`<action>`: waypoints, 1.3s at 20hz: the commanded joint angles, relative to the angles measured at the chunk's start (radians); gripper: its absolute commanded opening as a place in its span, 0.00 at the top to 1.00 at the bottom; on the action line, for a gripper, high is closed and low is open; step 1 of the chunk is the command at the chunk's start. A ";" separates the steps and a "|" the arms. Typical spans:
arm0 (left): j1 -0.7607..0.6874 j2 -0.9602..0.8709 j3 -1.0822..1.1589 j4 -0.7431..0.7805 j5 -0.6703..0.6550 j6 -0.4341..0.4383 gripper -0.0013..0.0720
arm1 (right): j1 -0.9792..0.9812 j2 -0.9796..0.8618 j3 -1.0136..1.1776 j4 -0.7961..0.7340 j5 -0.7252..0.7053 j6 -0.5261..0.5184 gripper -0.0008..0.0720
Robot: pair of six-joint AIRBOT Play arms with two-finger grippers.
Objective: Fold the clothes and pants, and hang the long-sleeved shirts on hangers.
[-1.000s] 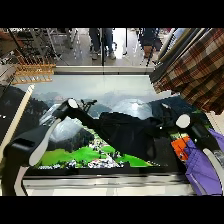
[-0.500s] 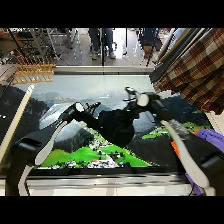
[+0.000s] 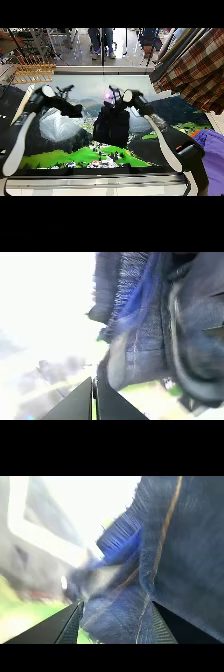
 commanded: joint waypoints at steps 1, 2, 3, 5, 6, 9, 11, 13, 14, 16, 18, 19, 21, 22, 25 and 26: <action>0.062 0.058 0.001 0.026 -0.020 -0.030 0.95 | -0.061 0.073 0.126 -0.064 0.010 -0.021 0.28; 0.059 0.060 0.001 0.022 -0.019 -0.008 0.95 | -0.105 0.128 0.102 -0.102 0.014 -0.012 0.28; 0.044 0.059 0.001 -0.002 -0.019 0.031 0.95 | -0.155 0.183 0.053 -0.127 0.026 0.008 0.28; -0.002 0.055 0.001 -0.039 -0.014 0.100 0.95 | -0.259 0.273 -0.113 -0.109 0.074 0.030 0.28; -0.029 0.048 0.000 -0.045 -0.003 0.119 0.95 | -0.299 0.315 -0.234 -0.072 0.077 0.020 0.26; -0.099 0.024 0.000 -0.044 -0.001 0.142 0.95 | -0.379 0.433 -0.690 0.150 -0.091 -0.098 0.09; -0.127 0.011 0.000 -0.044 -0.006 0.142 0.95 | -0.406 0.435 -0.904 0.367 -0.225 -0.241 0.04; -0.139 0.010 0.000 -0.045 -0.012 0.141 0.95 | -0.409 0.370 -0.992 0.547 -0.278 -0.391 0.03; -0.140 0.010 0.000 -0.045 -0.014 0.140 0.95 | -0.408 0.319 -0.990 0.611 -0.269 -0.443 0.03; -0.140 0.010 0.000 -0.045 -0.039 0.140 0.95 | -0.408 0.215 -0.954 0.742 -0.260 -0.526 0.03; -0.140 0.010 0.000 -0.045 -0.074 0.141 0.95 | -0.386 0.130 -0.877 0.781 -0.223 -0.547 0.03; -0.140 0.010 0.000 -0.045 -0.078 0.141 0.95 | -0.362 0.097 -0.830 0.783 -0.205 -0.546 0.03; -0.146 0.010 0.000 -0.046 -0.079 0.141 0.95 | -0.296 0.049 -0.727 0.792 -0.216 -0.537 0.19; -0.148 0.010 0.000 -0.047 -0.082 0.140 0.95 | -0.267 0.037 -0.677 0.792 -0.240 -0.503 0.45; -0.150 0.010 0.000 -0.060 -0.162 0.140 0.95 | -0.251 0.056 -0.518 0.736 -0.249 -0.417 0.95; -0.150 0.011 0.000 -0.060 -0.197 0.137 0.95 | -0.267 0.091 -0.479 0.685 -0.238 -0.367 0.95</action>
